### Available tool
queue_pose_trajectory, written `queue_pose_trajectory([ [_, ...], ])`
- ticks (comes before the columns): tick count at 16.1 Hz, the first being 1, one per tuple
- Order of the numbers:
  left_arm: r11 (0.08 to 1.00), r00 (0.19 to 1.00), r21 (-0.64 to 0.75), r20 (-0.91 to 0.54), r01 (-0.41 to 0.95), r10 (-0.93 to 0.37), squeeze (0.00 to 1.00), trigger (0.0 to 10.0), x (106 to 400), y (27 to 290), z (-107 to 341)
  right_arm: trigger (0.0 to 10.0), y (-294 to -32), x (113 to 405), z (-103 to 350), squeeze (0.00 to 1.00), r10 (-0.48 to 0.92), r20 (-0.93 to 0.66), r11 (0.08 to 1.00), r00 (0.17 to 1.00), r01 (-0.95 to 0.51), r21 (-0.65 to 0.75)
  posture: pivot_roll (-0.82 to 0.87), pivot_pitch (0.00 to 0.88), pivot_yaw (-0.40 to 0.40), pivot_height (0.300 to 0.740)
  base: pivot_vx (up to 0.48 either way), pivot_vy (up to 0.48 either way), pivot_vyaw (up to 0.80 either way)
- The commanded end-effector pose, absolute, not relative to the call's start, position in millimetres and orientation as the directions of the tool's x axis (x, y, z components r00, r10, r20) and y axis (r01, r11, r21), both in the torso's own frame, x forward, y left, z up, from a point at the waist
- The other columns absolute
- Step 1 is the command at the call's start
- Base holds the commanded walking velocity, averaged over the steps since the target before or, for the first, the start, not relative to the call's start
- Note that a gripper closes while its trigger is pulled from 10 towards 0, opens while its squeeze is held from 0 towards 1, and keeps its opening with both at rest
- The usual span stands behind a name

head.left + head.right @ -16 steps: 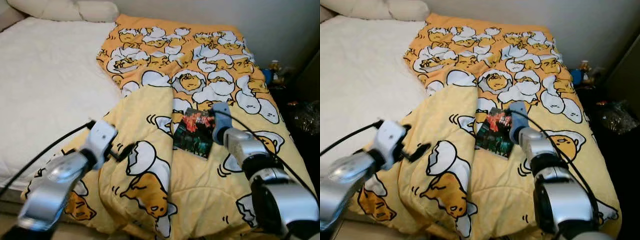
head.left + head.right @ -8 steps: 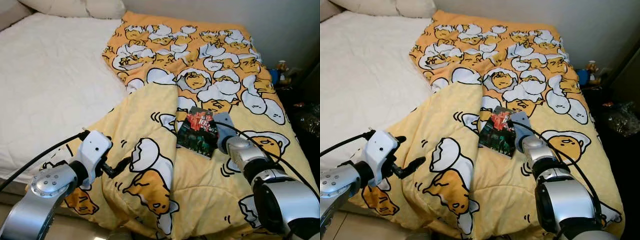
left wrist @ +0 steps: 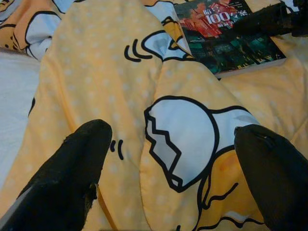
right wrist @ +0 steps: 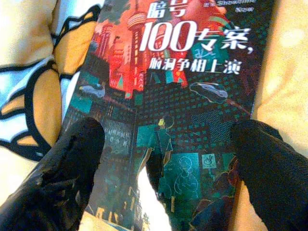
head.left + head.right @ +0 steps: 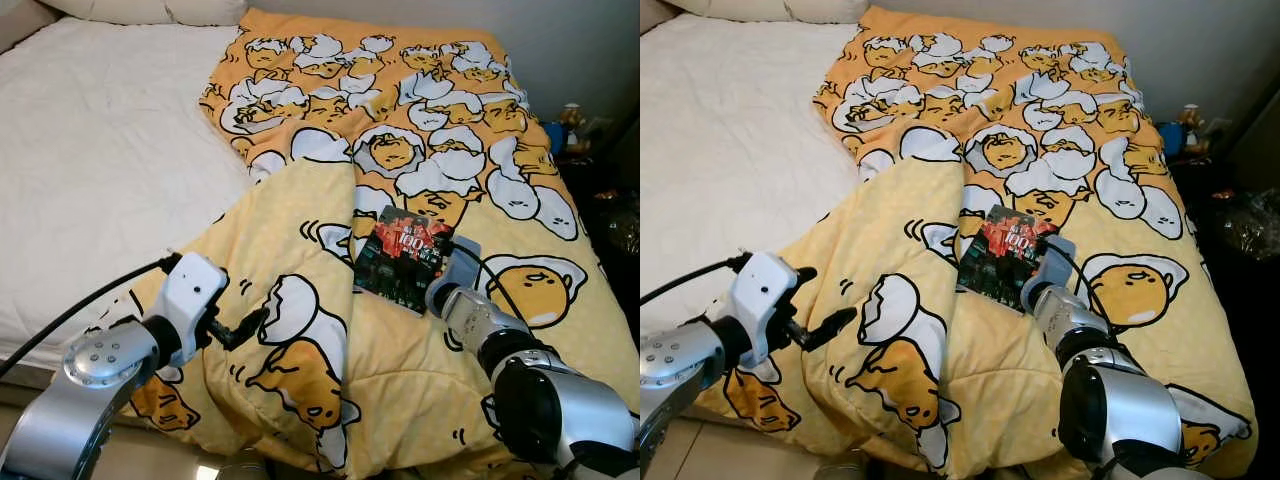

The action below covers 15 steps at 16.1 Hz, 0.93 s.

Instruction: Clean up the room

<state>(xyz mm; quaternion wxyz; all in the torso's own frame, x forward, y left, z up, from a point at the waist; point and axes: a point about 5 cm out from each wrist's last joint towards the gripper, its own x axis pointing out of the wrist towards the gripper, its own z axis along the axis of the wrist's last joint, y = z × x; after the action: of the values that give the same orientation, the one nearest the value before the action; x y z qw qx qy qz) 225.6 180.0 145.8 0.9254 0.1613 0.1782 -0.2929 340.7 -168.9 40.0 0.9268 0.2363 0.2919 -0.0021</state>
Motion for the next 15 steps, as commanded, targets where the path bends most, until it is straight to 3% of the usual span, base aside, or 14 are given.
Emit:
queue_pose_trajectory([
  [1, 0.769, 0.758, 0.192, -0.427, 0.61, -0.494, 0.0, 10.0, 224, 177, 147, 10.0, -171, 336, 34, 1.0, 0.128, -0.564, 0.853, 0.816, 0.199, 0.482, 0.32, 0.134, -0.016, 0.74, 0.0, 0.0, 0.0],
  [5, 0.765, 0.747, 0.182, -0.439, 0.617, -0.498, 0.0, 10.0, 219, 177, 148, 10.0, -167, 332, 30, 1.0, 0.177, -0.564, 0.774, 0.807, 0.239, 0.586, 0.33, 0.15, -0.014, 0.74, 0.0, 0.0, 0.0],
  [9, 0.753, 0.729, 0.176, -0.46, 0.635, -0.508, 0.0, 10.0, 216, 177, 147, 10.0, -161, 317, 12, 0.99, 0.194, -0.642, 0.786, 0.742, 0.275, 0.554, 0.33, 0.149, -0.015, 0.74, 0.0, 0.0, 0.0],
  [10, 0.753, 0.729, 0.176, -0.46, 0.635, -0.507, 0.0, 10.0, 216, 177, 147, 10.0, -161, 316, 12, 0.86, 0.199, -0.641, 0.782, 0.741, 0.274, 0.559, 0.33, 0.15, -0.016, 0.74, 0.0, 0.0, 0.0],
  [11, 0.752, 0.728, 0.176, -0.462, 0.635, -0.507, 0.0, 10.0, 216, 177, 147, 10.0, -160, 315, 10, 0.23, 0.204, -0.647, 0.786, 0.734, 0.271, 0.556, 0.33, 0.151, -0.017, 0.74, 0.0, 0.0, 0.0],
  [12, 0.752, 0.727, 0.174, -0.464, 0.636, -0.507, 0.0, 10.0, 216, 177, 146, 10.0, -161, 313, 8, 0.0, 0.199, -0.657, 0.792, 0.728, 0.275, 0.545, 0.33, 0.151, -0.018, 0.74, 0.0, 0.0, 0.0],
  [15, 0.752, 0.725, 0.173, -0.468, 0.636, -0.506, 0.0, 10.0, 215, 178, 145, 10.0, -170, 315, 11, 0.0, 0.16, -0.639, 0.747, 0.753, 0.331, 0.576, 0.33, 0.148, -0.022, 0.74, 0.0, 0.0, 0.0],
])
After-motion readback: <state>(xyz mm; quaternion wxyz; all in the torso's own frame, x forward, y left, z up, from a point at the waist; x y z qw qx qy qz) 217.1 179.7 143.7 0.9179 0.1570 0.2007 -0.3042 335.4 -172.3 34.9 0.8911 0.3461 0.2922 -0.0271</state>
